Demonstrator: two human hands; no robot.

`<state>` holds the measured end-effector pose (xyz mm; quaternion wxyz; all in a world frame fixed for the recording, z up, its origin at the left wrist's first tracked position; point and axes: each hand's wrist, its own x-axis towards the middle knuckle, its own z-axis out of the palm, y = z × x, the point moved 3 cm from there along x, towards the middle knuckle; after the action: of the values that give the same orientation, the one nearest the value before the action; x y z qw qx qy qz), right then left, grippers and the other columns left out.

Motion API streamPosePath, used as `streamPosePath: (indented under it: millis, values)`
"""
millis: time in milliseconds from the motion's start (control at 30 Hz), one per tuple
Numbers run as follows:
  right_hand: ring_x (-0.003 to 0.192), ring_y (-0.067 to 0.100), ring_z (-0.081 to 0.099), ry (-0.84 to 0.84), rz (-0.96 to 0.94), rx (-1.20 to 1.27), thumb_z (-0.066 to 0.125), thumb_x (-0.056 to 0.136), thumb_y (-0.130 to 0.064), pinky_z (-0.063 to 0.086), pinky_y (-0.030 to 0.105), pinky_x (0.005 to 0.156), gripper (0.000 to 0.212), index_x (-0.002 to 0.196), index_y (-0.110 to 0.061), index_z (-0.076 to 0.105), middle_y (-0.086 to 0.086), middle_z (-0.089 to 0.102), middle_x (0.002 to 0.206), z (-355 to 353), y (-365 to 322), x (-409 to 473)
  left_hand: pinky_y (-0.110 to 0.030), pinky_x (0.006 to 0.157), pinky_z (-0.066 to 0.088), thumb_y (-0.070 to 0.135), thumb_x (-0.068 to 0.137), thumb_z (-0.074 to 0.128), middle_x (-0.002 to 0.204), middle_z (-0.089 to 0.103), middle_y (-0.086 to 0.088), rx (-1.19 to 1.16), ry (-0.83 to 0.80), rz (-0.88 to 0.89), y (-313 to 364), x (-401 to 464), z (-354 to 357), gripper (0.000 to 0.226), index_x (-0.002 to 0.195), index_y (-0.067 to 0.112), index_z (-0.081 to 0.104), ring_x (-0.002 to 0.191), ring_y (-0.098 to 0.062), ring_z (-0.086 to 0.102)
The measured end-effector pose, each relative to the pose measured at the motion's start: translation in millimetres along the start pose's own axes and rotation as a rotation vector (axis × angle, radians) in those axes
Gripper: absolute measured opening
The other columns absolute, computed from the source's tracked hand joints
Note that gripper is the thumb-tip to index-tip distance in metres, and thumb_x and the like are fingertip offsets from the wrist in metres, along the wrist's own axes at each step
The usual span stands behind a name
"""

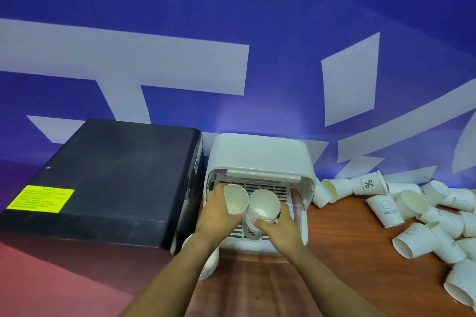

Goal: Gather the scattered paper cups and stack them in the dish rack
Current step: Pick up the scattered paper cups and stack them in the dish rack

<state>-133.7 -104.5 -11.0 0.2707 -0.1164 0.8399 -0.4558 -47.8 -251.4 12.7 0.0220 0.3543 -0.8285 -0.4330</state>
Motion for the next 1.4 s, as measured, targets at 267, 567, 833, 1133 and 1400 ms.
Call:
streamPosePath:
  millis: [267,567,833,1133,1400]
  values:
    - [0.107,0.016,0.060,0.103,-0.050,0.116,0.081,0.071,-0.021,0.044,0.027,0.087,0.065,0.127,-0.017,0.046,-0.006,0.063,0.114,-6.4,-4.5,33.3,-0.033,0.090,0.054,0.031,0.055,0.081,0.114,0.060,0.002,-0.316,0.175,0.011,3.4,36.5,23.9,0.078,0.125,0.025,0.048,0.103,-0.013,0.061]
    - [0.089,0.008,0.054,0.132,-0.061,0.189,0.072,0.083,-0.016,0.037,0.016,0.078,0.032,0.107,-0.019,0.051,-0.006,0.060,0.099,-12.2,-19.6,52.2,-0.032,0.095,0.051,0.010,0.066,0.085,0.116,0.061,-0.004,-0.459,0.266,-0.110,4.9,55.0,32.3,0.069,0.124,0.012,0.048,0.106,-0.018,0.061]
    - [0.100,0.010,0.048,0.080,-0.038,0.078,0.064,0.087,-0.021,0.037,0.024,0.085,0.048,0.131,-0.023,0.045,-0.028,0.045,0.100,-19.5,-4.2,34.9,-0.025,0.089,0.042,-0.002,0.073,0.074,0.115,0.060,0.001,-0.455,0.086,-0.076,16.1,36.2,33.1,0.067,0.130,0.014,0.042,0.108,-0.017,0.057]
    - [0.090,0.022,0.067,-0.035,0.114,0.091,0.066,0.086,-0.021,0.051,0.036,0.089,0.029,0.113,-0.018,0.059,0.005,0.067,0.101,-68.9,39.3,-46.9,-0.036,0.105,0.040,0.017,0.082,0.071,0.134,0.048,0.001,-0.362,-0.086,0.000,24.0,-48.1,46.5,0.058,0.133,0.020,0.044,0.123,-0.017,0.048]
    - [0.094,0.012,0.064,0.073,0.142,0.060,0.064,0.087,-0.031,0.047,0.024,0.077,0.027,0.113,-0.028,0.058,-0.004,0.064,0.106,-136.5,87.1,-118.0,-0.006,0.065,0.043,0.013,0.088,0.065,0.115,0.057,0.004,-0.276,-0.335,0.060,45.8,-113.7,88.6,0.043,0.127,0.017,0.048,0.090,-0.008,0.057]
